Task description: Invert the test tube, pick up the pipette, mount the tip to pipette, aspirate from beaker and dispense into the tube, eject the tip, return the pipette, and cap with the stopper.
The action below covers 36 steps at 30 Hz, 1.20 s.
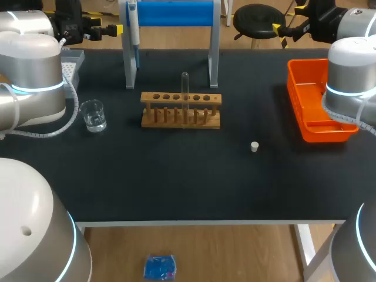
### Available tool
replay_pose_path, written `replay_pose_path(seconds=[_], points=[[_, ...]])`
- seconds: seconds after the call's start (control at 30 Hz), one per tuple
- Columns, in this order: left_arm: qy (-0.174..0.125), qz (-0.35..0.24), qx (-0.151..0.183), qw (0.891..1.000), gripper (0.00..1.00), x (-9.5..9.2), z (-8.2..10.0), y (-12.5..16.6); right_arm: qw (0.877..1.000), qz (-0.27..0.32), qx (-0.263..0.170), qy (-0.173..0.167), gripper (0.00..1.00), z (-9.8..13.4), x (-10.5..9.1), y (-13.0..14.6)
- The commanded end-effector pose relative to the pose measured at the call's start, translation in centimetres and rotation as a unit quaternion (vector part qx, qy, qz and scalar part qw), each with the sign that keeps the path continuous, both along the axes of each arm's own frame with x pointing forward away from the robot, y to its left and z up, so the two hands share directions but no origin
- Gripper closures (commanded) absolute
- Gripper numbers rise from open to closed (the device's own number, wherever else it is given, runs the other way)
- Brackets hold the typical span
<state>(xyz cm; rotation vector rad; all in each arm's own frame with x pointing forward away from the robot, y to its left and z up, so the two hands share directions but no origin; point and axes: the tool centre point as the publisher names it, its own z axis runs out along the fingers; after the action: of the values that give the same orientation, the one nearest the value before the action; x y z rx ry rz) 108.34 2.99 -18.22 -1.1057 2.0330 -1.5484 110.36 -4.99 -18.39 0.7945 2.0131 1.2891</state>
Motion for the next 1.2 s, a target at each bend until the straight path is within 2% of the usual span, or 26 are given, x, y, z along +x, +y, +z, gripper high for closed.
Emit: replay_pose_path(seconds=[0.03, 0.73, 0.9, 1.03, 1.2], points=[[0.000, 0.000, 0.000, 1.000, 0.00, 0.0, 0.0, 0.0, 1.000, 0.000, 0.000, 0.000, 0.00, 0.0, 0.0, 0.0], [0.000, 0.000, 0.000, 1.000, 0.00, 0.0, 0.0, 0.0, 1.000, 0.011, 0.007, 0.003, 0.00, 0.1, -0.2, 0.0], [0.000, 0.000, 0.000, 1.000, 0.00, 0.0, 0.0, 0.0, 0.995, 0.094, 0.028, 0.004, 0.00, 0.0, -4.0, 0.1], [0.000, 0.000, 0.000, 1.000, 0.00, 0.0, 0.0, 0.0, 0.984, 0.169, 0.046, -0.005, 0.00, 0.2, -7.2, 0.6], [0.000, 0.000, 0.000, 1.000, 0.00, 0.0, 0.0, 0.0, 0.970, 0.236, 0.065, 0.007, 0.00, 0.1, -10.6, 1.2]])
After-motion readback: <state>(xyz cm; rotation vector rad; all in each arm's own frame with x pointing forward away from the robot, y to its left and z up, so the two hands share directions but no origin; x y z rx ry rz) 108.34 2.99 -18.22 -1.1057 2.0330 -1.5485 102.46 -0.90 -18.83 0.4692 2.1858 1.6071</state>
